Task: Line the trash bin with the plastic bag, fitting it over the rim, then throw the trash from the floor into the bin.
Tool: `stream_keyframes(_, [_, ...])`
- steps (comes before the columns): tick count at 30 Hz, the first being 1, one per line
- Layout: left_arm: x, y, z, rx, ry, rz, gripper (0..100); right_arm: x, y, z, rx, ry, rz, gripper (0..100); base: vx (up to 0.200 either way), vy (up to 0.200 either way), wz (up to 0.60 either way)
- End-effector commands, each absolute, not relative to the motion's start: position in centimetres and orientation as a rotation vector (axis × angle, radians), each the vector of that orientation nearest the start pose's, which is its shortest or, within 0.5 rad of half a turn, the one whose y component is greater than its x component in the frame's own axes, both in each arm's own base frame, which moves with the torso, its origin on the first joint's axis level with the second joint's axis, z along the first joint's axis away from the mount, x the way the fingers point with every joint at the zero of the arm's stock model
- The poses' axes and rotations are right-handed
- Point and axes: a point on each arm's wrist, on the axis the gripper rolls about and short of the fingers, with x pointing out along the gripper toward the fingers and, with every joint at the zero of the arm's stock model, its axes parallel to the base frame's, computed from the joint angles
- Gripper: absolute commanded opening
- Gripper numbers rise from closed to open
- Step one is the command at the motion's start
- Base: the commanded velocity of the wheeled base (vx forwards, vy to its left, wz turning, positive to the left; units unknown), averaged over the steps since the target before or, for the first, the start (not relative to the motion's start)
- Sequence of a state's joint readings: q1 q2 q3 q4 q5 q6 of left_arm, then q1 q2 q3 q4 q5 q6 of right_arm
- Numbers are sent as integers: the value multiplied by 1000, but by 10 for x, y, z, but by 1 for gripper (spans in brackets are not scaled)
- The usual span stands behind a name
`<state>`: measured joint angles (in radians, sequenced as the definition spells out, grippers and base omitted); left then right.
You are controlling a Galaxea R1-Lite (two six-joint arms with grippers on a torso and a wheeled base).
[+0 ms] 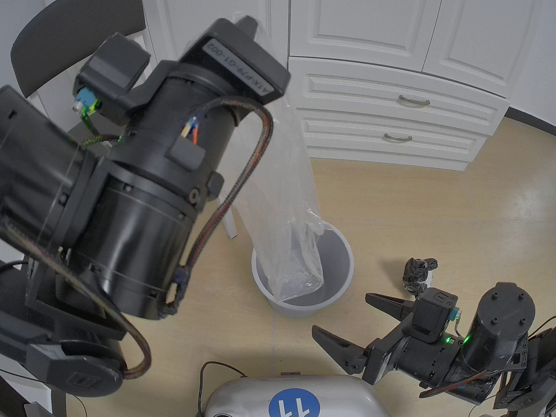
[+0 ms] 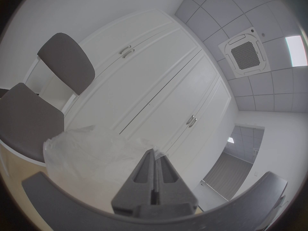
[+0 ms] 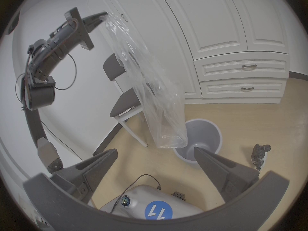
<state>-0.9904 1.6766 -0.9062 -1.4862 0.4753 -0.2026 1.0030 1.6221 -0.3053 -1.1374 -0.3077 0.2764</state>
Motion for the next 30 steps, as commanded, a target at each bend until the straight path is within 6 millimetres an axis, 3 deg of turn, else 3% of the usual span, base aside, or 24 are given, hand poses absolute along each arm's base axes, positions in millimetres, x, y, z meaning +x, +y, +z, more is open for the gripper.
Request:
stream_keyframes(1, [156,-226,306,-701,-510,-563,0,138,194,123,130,264,630,100,0,0,0])
stream_keyframes(12, [144,-223,312,-715,-523,-587,0,155,194,110,106,293,550,100,0,0,0])
stream_keyframes(20, [139,-221,316,-729,-528,-601,0,172,206,103,98,276,432,100,0,0,0])
stream_keyframes(24, [139,-221,316,-729,-528,-601,0,192,211,109,155,171,325,100,0,0,0])
stream_keyframes(30, [139,-221,316,-727,-527,-600,0,210,202,125,196,63,251,100,0,0,0])
